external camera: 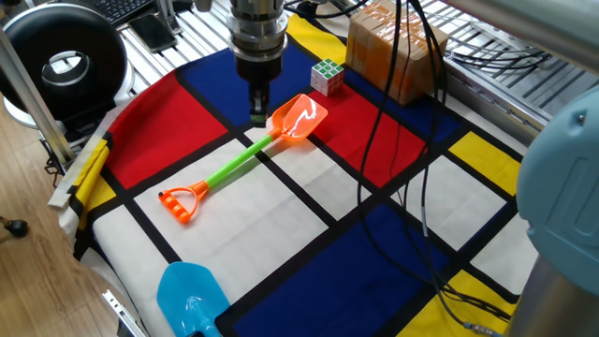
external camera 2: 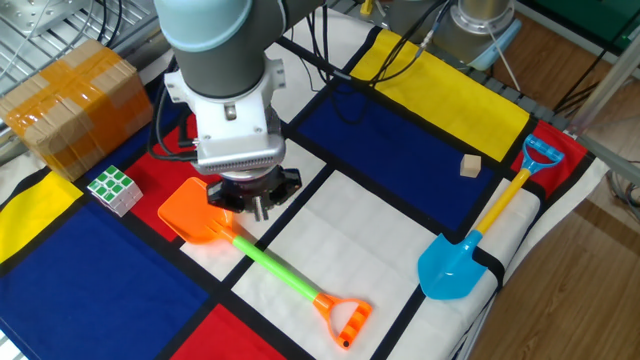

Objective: Use a shovel to scoop up an object

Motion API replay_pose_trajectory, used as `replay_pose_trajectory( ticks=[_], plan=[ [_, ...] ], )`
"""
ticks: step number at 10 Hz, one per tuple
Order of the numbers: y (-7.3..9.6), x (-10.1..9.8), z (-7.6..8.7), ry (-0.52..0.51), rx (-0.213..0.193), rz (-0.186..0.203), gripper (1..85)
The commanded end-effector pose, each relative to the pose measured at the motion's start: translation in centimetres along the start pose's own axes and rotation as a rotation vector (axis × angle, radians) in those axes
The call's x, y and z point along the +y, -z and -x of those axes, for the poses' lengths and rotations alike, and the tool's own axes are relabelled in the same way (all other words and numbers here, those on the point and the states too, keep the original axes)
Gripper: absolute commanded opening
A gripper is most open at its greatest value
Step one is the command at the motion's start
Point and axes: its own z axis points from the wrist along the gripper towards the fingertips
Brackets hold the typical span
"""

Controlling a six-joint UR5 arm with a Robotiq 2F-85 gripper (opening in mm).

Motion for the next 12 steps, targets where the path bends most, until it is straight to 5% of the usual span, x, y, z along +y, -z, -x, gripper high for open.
replay_pose_trajectory(
  ticks=[1, 8, 12],
  plan=[
    [0.1, -0.5, 1.0, 0.074, -0.042, -0.021, 55.7],
    [0.1, -0.1, 0.1, 0.304, -0.008, -0.006, 57.3],
    [0.1, 0.7, 0.5, 0.373, -0.026, 0.023, 57.7]
  ],
)
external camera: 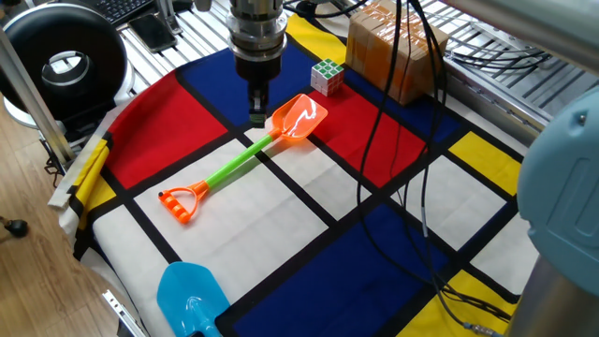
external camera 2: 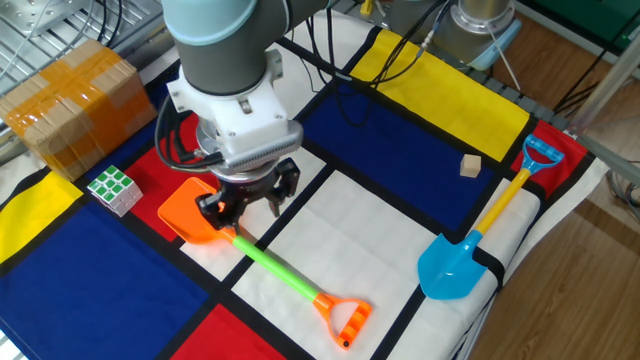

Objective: Use a shovel to scoop up an object

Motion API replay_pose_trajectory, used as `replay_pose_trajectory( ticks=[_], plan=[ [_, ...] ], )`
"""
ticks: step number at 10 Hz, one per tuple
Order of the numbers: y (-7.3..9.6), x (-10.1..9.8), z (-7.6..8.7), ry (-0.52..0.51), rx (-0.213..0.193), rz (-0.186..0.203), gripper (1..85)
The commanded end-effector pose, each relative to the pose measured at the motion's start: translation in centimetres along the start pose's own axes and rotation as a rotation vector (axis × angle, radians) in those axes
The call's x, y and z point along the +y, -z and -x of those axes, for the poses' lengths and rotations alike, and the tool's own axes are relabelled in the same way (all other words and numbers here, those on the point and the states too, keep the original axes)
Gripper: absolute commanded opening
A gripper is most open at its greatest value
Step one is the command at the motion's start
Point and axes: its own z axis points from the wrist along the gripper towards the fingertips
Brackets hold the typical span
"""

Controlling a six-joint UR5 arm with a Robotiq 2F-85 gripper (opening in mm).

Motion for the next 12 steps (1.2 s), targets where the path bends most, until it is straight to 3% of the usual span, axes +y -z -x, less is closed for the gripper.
replay_pose_trajectory(
  ticks=[1, 3, 6, 10, 12],
  plan=[
    [0.1, 0.6, 0.8, 0.061, -0.033, 0.024, 58.7],
    [-1.0, 0.4, 1.9, 0.092, -0.022, 0.021, 58.7],
    [-3.5, 0.0, 2.9, 0.144, -0.016, 0.036, 68.3],
    [-3.5, 0.1, 2.0, 0.151, 0.017, 0.041, 66.7],
    [-3.5, 0.4, 2.3, 0.19, 0.003, 0.051, 66.7]
  ],
)
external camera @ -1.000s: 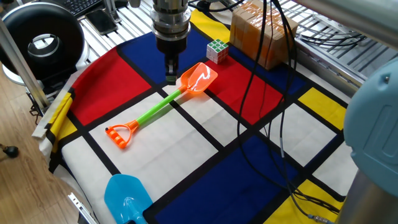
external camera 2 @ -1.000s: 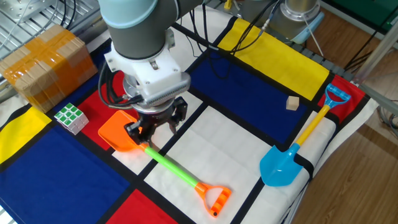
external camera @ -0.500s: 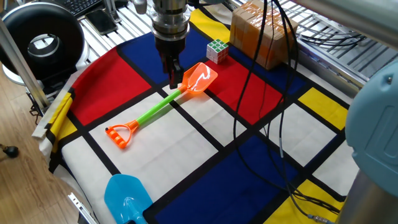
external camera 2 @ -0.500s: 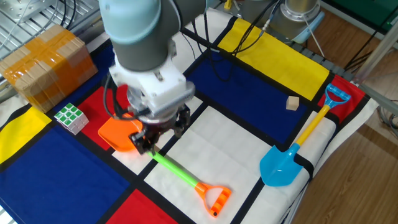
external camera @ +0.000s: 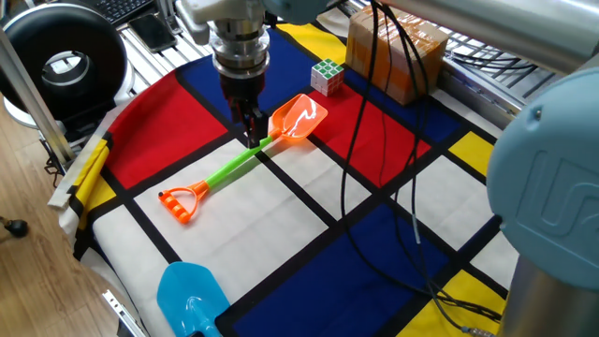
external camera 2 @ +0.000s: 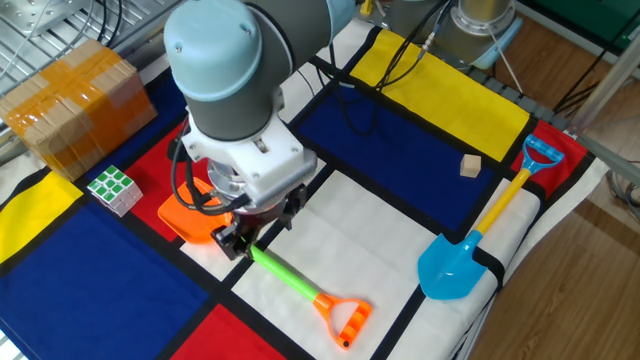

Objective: Use a shovel to scoop up an object

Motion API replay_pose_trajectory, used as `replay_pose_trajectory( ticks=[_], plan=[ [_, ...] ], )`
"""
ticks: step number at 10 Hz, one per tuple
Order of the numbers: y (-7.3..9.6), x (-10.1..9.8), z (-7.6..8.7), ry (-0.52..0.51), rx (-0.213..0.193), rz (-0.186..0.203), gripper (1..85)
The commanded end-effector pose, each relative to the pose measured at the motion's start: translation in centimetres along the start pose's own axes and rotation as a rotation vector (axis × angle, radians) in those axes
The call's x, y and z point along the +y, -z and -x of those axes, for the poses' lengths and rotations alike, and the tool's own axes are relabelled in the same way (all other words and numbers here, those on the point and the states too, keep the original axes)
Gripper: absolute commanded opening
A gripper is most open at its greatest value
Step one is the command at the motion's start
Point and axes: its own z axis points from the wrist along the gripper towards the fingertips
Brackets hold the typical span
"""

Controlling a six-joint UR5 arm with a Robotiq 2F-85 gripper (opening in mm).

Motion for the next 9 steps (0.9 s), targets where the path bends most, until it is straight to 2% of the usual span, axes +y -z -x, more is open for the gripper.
replay_pose_trajectory(
  ticks=[1, 6, 9],
  plan=[
    [-0.1, 0.1, 0.5, 0.044, -0.017, 0.009, 67.0],
    [-0.4, -0.4, 1.0, 0.095, -0.028, -0.004, 67.0],
    [-1.8, -0.9, 1.2, 0.123, -0.04, -0.003, 67.0]
  ],
)
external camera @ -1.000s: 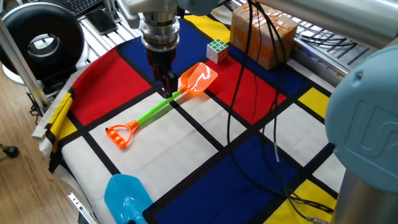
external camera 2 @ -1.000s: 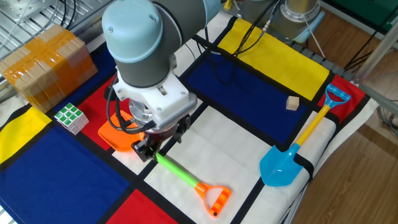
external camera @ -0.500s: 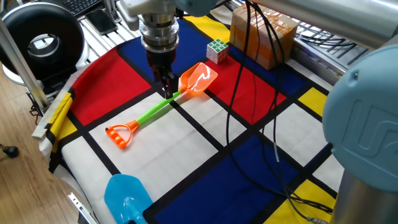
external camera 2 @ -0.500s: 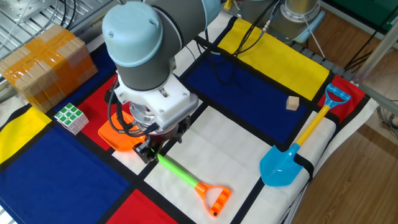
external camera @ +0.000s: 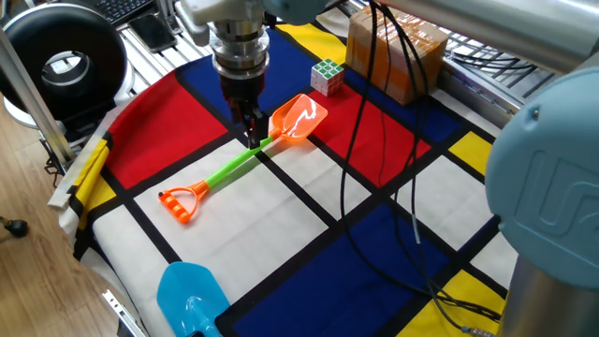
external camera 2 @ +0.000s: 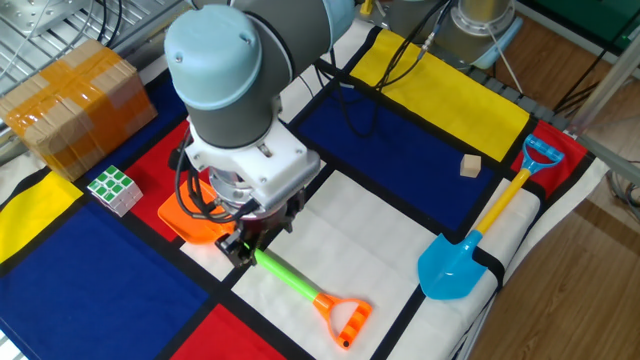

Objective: Use a shovel to scoop up an object

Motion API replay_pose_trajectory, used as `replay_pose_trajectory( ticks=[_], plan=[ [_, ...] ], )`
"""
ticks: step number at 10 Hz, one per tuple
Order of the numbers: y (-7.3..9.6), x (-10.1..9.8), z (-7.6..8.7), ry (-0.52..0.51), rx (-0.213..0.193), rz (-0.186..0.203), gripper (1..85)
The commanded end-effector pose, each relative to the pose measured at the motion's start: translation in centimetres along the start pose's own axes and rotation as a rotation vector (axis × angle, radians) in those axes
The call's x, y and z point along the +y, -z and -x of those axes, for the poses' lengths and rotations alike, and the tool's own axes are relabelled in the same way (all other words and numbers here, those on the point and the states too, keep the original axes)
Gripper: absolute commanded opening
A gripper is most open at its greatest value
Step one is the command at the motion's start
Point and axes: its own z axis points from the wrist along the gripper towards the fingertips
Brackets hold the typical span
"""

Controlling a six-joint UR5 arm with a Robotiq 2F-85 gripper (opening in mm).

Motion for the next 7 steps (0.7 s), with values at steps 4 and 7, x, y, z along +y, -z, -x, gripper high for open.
replay_pose_trajectory(
  ticks=[4, 7],
  plan=[
    [-2.3, -1.1, -0.5, 0.034, 0.013, -0.005, 67.7],
    [-2.3, -1.1, -0.7, 0.047, 0.02, -0.005, 67.7]
  ],
)
